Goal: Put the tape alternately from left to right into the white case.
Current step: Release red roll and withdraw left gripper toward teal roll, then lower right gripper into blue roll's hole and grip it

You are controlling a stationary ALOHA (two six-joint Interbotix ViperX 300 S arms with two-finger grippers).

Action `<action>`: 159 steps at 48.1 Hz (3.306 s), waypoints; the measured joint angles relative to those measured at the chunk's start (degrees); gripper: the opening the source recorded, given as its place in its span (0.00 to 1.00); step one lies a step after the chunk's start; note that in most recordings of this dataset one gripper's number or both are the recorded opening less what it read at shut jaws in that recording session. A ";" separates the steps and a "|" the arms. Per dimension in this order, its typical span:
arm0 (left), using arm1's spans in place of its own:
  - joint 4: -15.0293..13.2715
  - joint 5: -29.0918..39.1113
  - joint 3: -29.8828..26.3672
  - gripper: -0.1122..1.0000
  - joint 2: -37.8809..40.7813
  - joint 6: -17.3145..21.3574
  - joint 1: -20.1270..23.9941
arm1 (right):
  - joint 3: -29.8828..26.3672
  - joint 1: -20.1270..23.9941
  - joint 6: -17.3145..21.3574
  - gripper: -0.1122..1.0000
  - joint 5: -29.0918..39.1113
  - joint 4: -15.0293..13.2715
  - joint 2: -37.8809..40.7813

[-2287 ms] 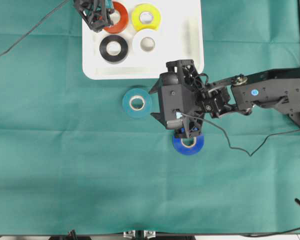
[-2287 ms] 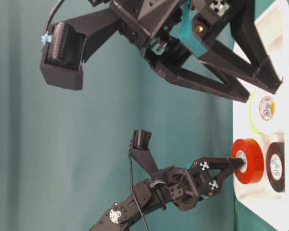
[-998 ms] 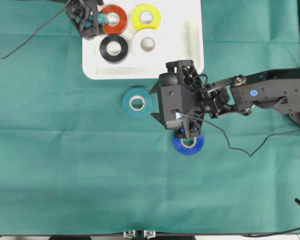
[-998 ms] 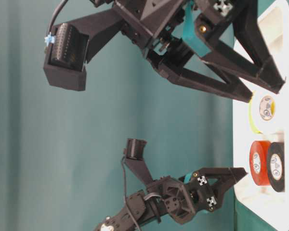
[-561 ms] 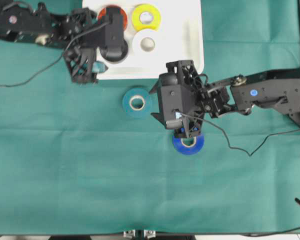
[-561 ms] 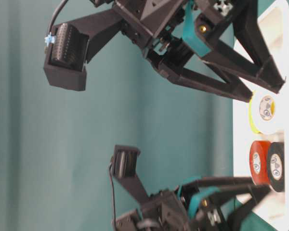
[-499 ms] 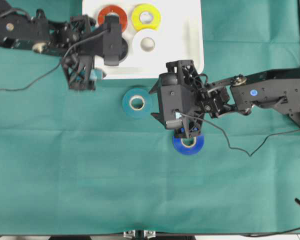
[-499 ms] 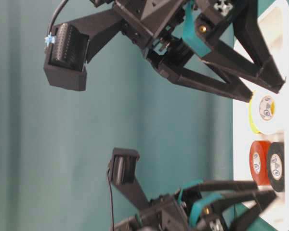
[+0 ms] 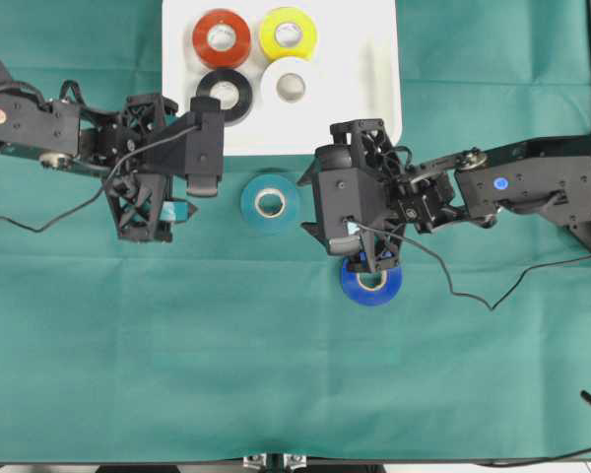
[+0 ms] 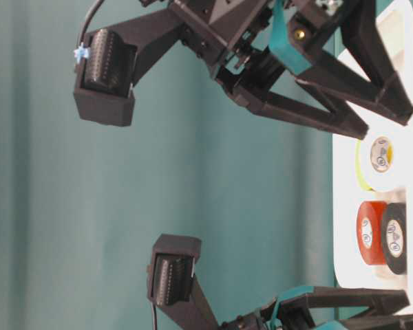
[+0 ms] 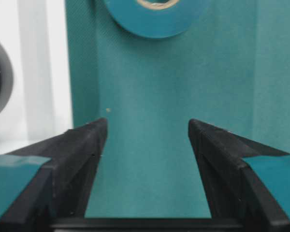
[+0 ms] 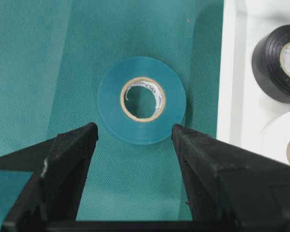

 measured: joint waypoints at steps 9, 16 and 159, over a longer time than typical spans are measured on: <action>0.00 -2.90 0.35 0.97 0.53 -0.18 -1.41 | 0.18 0.09 0.00 0.74 0.00 -0.09 0.00; 0.00 -4.66 0.44 0.97 2.46 -1.14 -2.81 | 0.70 0.00 0.09 0.74 0.00 0.09 0.00; -0.09 -4.75 0.53 0.97 3.52 -4.75 -3.43 | 8.61 9.23 15.82 0.74 4.31 9.76 4.66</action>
